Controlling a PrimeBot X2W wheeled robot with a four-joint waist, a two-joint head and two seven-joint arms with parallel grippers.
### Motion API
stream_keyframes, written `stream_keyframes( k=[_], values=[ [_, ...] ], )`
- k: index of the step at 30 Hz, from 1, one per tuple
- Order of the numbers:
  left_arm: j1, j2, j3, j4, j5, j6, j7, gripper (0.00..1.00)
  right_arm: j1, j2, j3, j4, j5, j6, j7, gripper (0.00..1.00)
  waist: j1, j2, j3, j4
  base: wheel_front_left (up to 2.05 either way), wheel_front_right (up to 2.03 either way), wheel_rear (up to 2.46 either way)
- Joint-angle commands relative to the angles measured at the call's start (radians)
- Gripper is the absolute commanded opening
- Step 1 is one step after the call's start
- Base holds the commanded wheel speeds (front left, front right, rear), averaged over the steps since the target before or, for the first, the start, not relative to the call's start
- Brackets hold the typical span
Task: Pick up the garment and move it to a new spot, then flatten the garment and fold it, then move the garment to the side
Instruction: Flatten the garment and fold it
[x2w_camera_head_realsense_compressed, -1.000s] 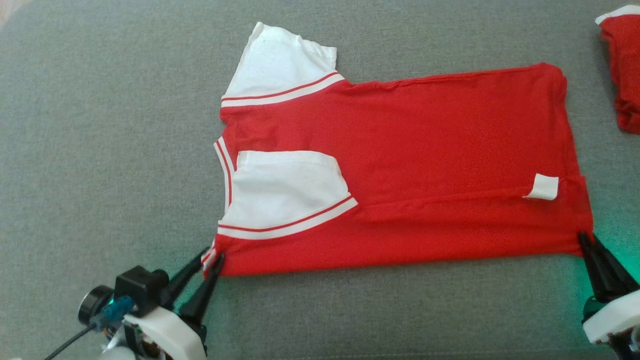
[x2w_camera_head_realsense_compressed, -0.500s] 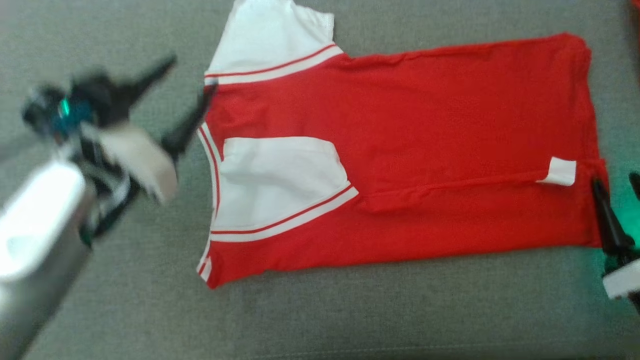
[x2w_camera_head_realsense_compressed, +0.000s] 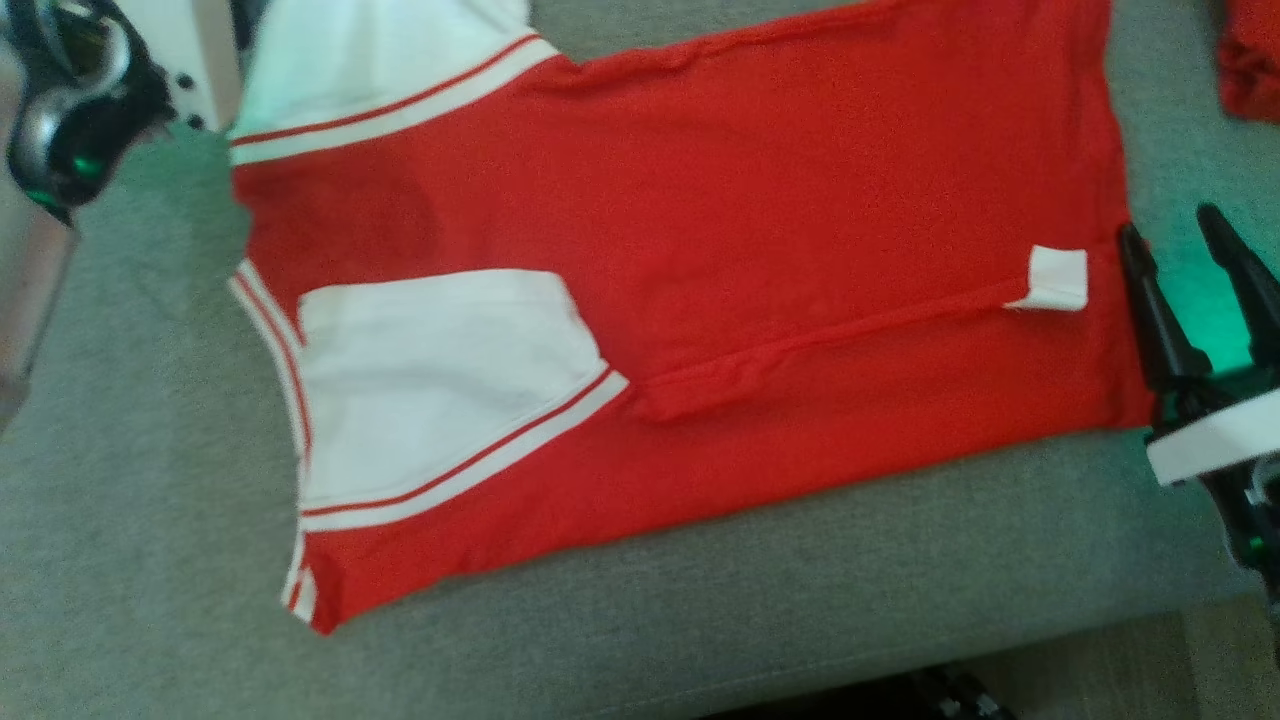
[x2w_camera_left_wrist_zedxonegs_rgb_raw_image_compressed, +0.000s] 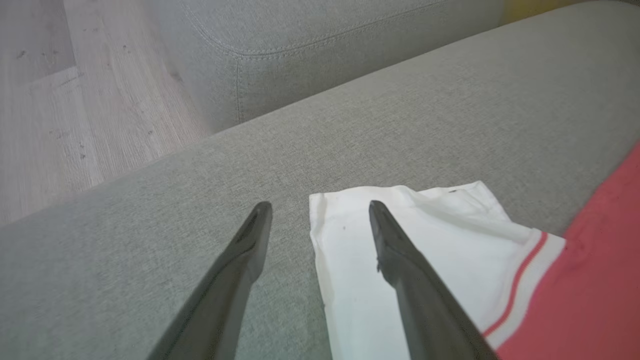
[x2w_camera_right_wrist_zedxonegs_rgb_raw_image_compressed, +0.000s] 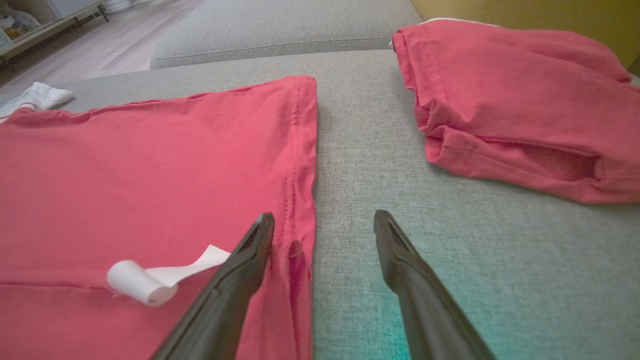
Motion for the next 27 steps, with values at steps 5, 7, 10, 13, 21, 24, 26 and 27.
stream_keyframes(
  k=[5,7,10,13,21,24,26,27],
  values=[
    [-0.099,0.055,0.037,0.058,0.009,0.015,0.054,1.0,-0.04,-0.003,0.058,0.02,0.004,-0.001,-0.036,1.0,-0.0003,0.0,0.048,-0.073,0.0,0.0,0.0],
    [-0.109,0.06,0.032,0.075,0.014,0.016,0.068,1.0,-0.051,-0.001,0.071,0.034,0.011,-0.001,-0.045,1.0,-0.0003,0.0,0.054,-0.082,0.0,0.0,0.0],
    [-0.116,0.065,0.023,0.091,0.018,0.017,0.087,1.0,-0.063,-0.001,0.083,0.054,0.02,-0.001,-0.057,1.0,-0.0003,0.0,0.06,-0.091,0.0,0.0,0.0],
    [-0.117,0.069,0.019,0.096,0.019,0.017,0.094,0.48,-0.07,-0.002,0.089,0.066,0.025,-0.001,-0.065,1.0,-0.0003,0.0,0.062,-0.093,0.0,0.0,0.0],
    [-0.118,0.071,0.013,0.087,0.002,0.009,0.098,0.0,-0.139,-0.034,0.097,0.08,0.042,-0.001,-0.077,1.0,-0.0003,0.0,0.045,-0.082,0.0,0.0,0.0],
    [-0.12,0.074,0.007,0.077,0.0,0.005,0.09,0.0,-0.21,-0.036,0.122,0.08,0.07,-0.001,-0.049,1.0,-0.0003,0.0,0.035,-0.078,0.0,0.0,0.0],
    [-0.122,0.075,0.002,0.072,-0.003,0.003,0.088,0.0,-0.268,-0.033,0.155,0.092,0.093,-0.001,-0.002,1.0,-0.0003,0.0,0.029,-0.076,0.0,0.0,0.0],
    [-0.123,0.075,0.0,0.069,-0.005,0.002,0.088,0.0,-0.299,-0.033,0.174,0.102,0.097,-0.001,0.023,1.0,-0.0003,0.0,0.027,-0.074,0.0,0.0,0.0]
  ],
)
